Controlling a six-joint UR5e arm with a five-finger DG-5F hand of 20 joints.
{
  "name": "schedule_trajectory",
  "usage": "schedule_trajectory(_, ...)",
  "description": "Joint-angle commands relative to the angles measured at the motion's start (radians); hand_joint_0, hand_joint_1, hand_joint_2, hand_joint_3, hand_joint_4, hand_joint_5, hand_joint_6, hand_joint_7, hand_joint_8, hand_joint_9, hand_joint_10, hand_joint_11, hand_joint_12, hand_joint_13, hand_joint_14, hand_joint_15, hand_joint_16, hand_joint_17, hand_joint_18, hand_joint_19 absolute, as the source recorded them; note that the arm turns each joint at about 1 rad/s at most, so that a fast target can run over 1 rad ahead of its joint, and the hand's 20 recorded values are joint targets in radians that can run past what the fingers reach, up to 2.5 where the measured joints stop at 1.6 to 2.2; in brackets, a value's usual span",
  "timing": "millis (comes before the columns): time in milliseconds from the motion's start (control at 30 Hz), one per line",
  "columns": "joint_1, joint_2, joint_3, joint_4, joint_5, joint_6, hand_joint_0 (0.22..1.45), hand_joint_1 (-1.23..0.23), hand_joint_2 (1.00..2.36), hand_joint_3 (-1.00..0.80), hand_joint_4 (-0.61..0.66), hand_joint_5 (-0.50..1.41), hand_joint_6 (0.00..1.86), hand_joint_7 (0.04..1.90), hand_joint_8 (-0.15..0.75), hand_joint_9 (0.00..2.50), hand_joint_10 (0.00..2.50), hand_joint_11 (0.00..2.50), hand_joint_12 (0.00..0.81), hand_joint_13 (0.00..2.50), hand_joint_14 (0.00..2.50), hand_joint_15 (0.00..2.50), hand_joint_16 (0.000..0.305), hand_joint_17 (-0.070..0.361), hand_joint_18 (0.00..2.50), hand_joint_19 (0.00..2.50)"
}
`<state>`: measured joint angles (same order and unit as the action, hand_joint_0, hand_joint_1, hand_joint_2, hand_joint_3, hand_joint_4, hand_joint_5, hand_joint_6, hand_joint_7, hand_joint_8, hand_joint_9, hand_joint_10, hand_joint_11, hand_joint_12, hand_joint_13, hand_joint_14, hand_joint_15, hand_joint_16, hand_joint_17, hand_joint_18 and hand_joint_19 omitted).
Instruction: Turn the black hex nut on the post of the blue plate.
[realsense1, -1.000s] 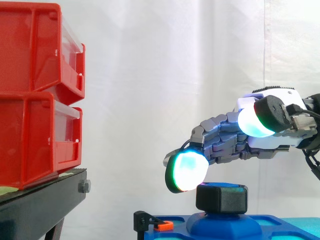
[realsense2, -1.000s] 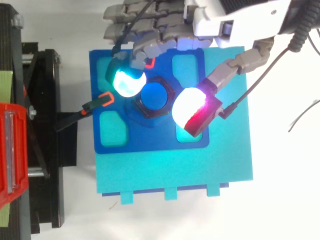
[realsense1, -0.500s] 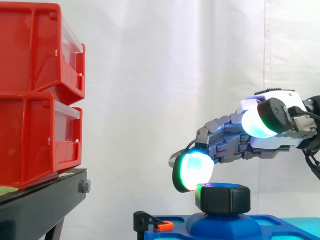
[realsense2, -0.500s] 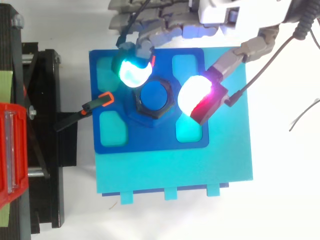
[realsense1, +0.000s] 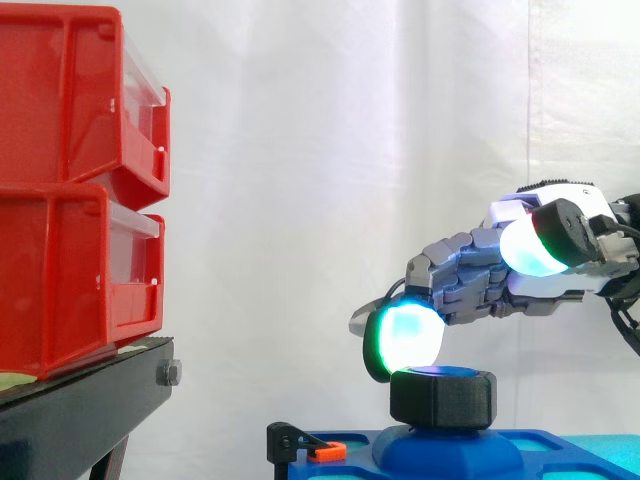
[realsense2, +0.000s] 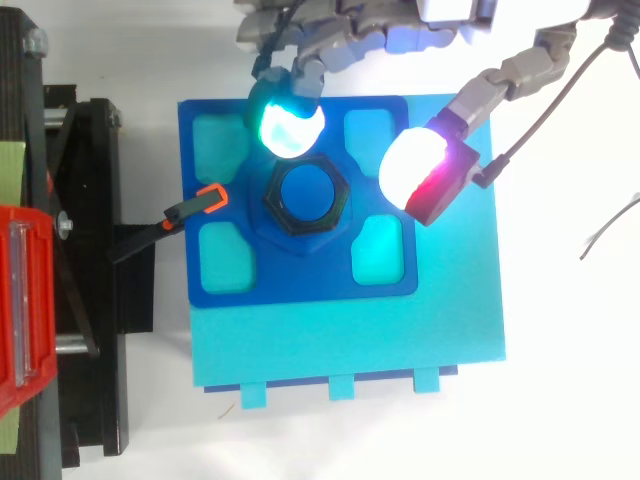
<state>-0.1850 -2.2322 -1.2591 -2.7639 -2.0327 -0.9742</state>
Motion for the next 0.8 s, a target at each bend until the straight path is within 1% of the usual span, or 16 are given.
schedule_trajectory(0,-0.002,0.000,0.014,-0.002,-0.006,-0.001,0.52,-0.28,1.00,-0.50,0.22,-0.20,0.50,0.81,0.249,0.28,0.00,0.00,0.348,0.18,0.00,0.01,0.047,0.106,0.08,0.22)
schedule_trajectory(200,-0.001,0.000,0.046,-0.022,-0.006,-0.003,0.52,-0.28,1.00,-0.50,0.23,-0.20,0.50,0.81,0.249,0.28,0.00,0.00,0.347,0.18,0.00,0.01,0.047,0.106,0.08,0.22)
schedule_trajectory(367,0.009,0.000,0.090,-0.089,-0.001,-0.012,0.52,-0.28,1.00,-0.50,0.22,-0.20,0.50,0.81,0.248,0.28,0.00,0.00,0.347,0.18,0.00,0.01,0.047,0.106,0.08,0.22)
schedule_trajectory(500,0.016,0.000,0.112,-0.115,0.000,-0.021,0.52,-0.28,1.00,-0.50,0.22,-0.20,0.50,0.81,0.248,0.28,0.00,0.00,0.347,0.18,0.00,0.01,0.047,0.106,0.08,0.22)
schedule_trajectory(533,0.018,0.000,0.113,-0.114,0.003,-0.023,0.52,-0.28,1.00,-0.50,0.23,-0.20,0.50,0.81,0.248,0.28,0.00,0.00,0.347,0.18,0.00,0.01,0.047,0.106,0.08,0.22)
schedule_trajectory(600,0.027,0.000,0.113,-0.114,0.020,-0.024,0.52,-0.28,1.00,-0.50,0.22,-0.20,0.50,0.80,0.248,0.28,0.00,0.00,0.348,0.18,0.00,0.01,0.047,0.106,0.08,0.22)
schedule_trajectory(633,0.050,0.000,0.113,-0.105,0.068,-0.026,0.52,-0.28,1.00,-0.50,0.22,-0.20,0.50,0.80,0.248,0.28,0.00,0.00,0.348,0.18,0.00,0.02,0.047,0.106,0.08,0.22)
schedule_trajectory(667,0.050,0.000,0.113,-0.105,0.068,-0.026,0.52,-0.28,1.00,-0.50,0.22,-0.20,0.50,0.79,0.248,0.28,0.00,0.00,0.347,0.18,0.00,0.01,0.047,0.106,0.08,0.22)
schedule_trajectory(733,0.073,-0.001,0.113,-0.109,0.098,-0.027,0.52,-0.28,1.00,-0.50,0.21,-0.21,0.50,0.78,0.248,0.27,0.00,0.00,0.347,0.18,0.00,0.01,0.047,0.106,0.08,0.21)
schedule_trajectory(767,0.076,-0.001,0.113,-0.111,0.103,-0.027,0.52,-0.28,1.00,-0.50,0.21,-0.21,0.50,0.78,0.248,0.27,0.00,0.00,0.347,0.17,0.00,0.01,0.047,0.106,0.08,0.21)
